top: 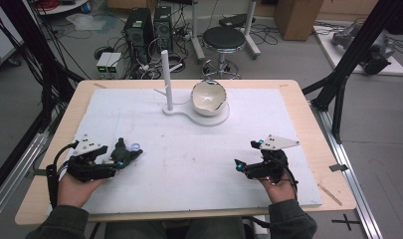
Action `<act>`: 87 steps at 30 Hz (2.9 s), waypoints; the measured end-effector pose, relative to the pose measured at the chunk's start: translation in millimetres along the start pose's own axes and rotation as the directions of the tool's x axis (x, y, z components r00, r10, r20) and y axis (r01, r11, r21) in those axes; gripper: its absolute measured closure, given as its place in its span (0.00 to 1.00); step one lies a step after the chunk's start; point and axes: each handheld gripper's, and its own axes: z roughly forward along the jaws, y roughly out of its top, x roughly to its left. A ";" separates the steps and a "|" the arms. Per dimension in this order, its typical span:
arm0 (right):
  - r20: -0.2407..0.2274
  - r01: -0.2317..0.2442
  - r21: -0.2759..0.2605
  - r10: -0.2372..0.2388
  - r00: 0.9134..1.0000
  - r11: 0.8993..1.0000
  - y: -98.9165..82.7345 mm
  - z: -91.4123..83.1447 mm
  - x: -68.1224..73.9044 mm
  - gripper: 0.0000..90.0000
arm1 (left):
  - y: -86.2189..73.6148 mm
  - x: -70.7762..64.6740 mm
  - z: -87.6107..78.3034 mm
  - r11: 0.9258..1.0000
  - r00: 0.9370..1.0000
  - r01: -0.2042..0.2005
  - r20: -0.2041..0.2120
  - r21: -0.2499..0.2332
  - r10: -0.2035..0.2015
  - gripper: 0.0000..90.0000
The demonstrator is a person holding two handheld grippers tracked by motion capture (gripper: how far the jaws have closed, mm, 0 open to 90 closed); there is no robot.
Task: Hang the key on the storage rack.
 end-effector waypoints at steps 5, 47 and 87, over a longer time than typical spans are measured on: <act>0.001 -0.005 0.003 0.005 1.000 1.000 -0.1 0.4 0.6 0.11 | -3.4 2.1 6.3 1.000 1.000 0.009 -0.009 0.019 -0.009 0.30; -0.007 0.011 0.018 -0.011 1.000 1.000 -1.1 5.6 3.4 0.11 | -20.8 7.3 33.5 0.986 1.000 -0.006 -0.022 0.170 0.009 0.37; -0.009 0.005 0.018 -0.005 1.000 1.000 -3.0 4.7 3.1 0.11 | -22.1 6.4 33.4 0.986 0.999 -0.010 -0.039 0.169 0.017 0.50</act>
